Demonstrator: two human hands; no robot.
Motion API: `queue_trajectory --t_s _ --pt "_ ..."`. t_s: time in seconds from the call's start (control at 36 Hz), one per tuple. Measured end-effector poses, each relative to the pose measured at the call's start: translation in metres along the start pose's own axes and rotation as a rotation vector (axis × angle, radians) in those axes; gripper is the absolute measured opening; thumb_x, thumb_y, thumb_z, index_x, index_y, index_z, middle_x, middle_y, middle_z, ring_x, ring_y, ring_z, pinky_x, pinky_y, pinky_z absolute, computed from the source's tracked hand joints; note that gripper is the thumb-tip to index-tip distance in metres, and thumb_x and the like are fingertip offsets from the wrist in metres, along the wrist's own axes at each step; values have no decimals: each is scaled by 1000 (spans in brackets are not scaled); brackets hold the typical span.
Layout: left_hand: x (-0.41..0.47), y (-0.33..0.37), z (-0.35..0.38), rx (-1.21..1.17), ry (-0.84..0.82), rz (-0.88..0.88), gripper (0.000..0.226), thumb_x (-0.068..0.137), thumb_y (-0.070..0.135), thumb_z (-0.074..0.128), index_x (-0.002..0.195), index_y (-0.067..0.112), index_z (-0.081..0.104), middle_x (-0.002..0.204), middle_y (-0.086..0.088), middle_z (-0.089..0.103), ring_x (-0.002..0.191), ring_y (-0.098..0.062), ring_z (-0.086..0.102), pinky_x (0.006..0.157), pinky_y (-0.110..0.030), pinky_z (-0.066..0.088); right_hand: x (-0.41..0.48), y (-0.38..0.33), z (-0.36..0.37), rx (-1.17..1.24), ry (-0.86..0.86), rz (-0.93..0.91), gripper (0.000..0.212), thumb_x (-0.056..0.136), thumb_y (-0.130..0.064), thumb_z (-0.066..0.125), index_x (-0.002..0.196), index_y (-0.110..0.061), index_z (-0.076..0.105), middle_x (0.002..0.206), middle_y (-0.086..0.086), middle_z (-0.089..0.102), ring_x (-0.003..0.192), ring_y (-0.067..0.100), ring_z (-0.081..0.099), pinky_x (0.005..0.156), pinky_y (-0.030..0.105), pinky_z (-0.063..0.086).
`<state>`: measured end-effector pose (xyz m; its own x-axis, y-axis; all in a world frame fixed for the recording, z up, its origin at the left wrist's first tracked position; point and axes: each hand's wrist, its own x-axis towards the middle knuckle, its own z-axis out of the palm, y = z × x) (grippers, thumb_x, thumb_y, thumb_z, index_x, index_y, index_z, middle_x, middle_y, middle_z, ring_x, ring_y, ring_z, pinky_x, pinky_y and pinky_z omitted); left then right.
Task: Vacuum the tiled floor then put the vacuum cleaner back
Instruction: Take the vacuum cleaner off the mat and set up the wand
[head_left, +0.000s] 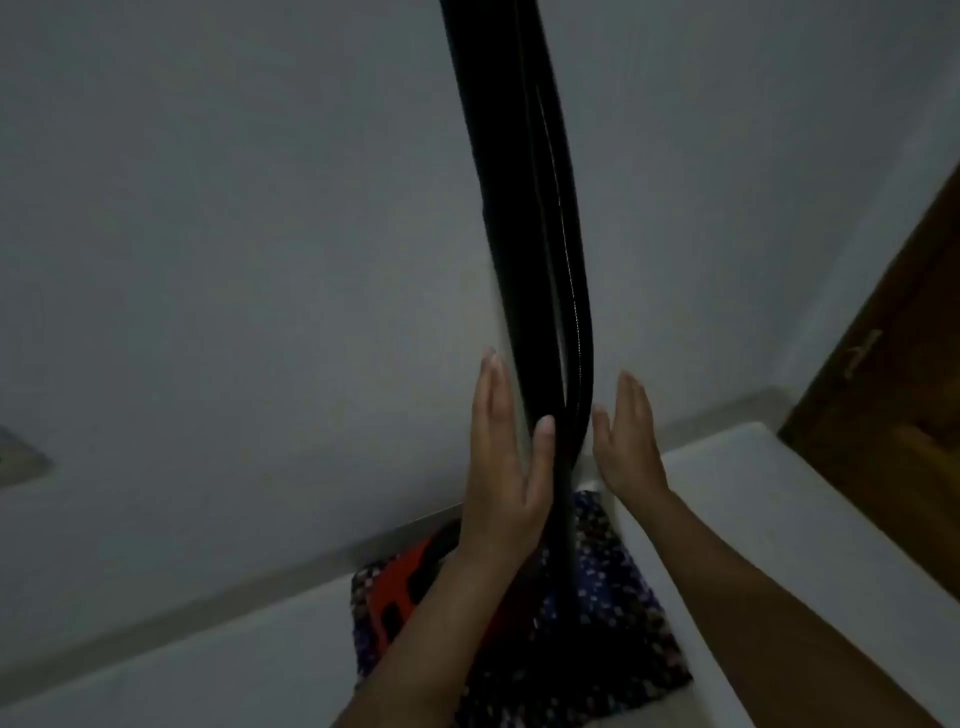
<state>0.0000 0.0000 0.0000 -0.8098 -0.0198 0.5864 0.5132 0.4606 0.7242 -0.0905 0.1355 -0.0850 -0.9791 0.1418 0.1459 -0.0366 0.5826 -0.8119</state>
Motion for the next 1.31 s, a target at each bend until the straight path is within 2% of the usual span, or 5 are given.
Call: queue_trajectory --t_s 0.44,0.69,0.86,1.17,1.31 --pt "-2 -32 36 -10 164 227 65 97 2 48 144 21 8 154 -13 27 143 -12 25 117 -22 24 86 49 56 403 51 -17 43 103 -26 37 142 -8 41 140 15 46 125 27 49 107 41 40" --pt "1 -27 32 -12 89 156 67 97 5 48 149 19 8 140 5 36 126 14 35 102 -3 29 27 40 36 579 -6 -189 32 102 -17 42 133 -11 44 119 -1 54 100 5 54 77 4 45" --pt "3 -31 32 8 76 110 67 98 10 47 145 32 5 137 10 34 118 27 30 96 5 24 -25 30 41 703 26 -315 49 86 -67 45 127 -39 43 124 -16 54 117 4 53 101 24 44" --pt "0 -40 20 24 87 62 70 96 3 49 151 17 8 120 41 21 107 37 27 91 7 25 -56 15 65 382 106 -487 106 72 -75 59 150 -28 5 145 3 37 133 21 42 104 54 41" --pt "3 -26 1 -6 89 27 76 95 10 49 151 29 2 132 9 42 120 -5 48 104 -29 43 -56 10 71 240 105 -523 97 76 -78 47 148 -46 -9 141 8 42 126 25 47 98 57 42"
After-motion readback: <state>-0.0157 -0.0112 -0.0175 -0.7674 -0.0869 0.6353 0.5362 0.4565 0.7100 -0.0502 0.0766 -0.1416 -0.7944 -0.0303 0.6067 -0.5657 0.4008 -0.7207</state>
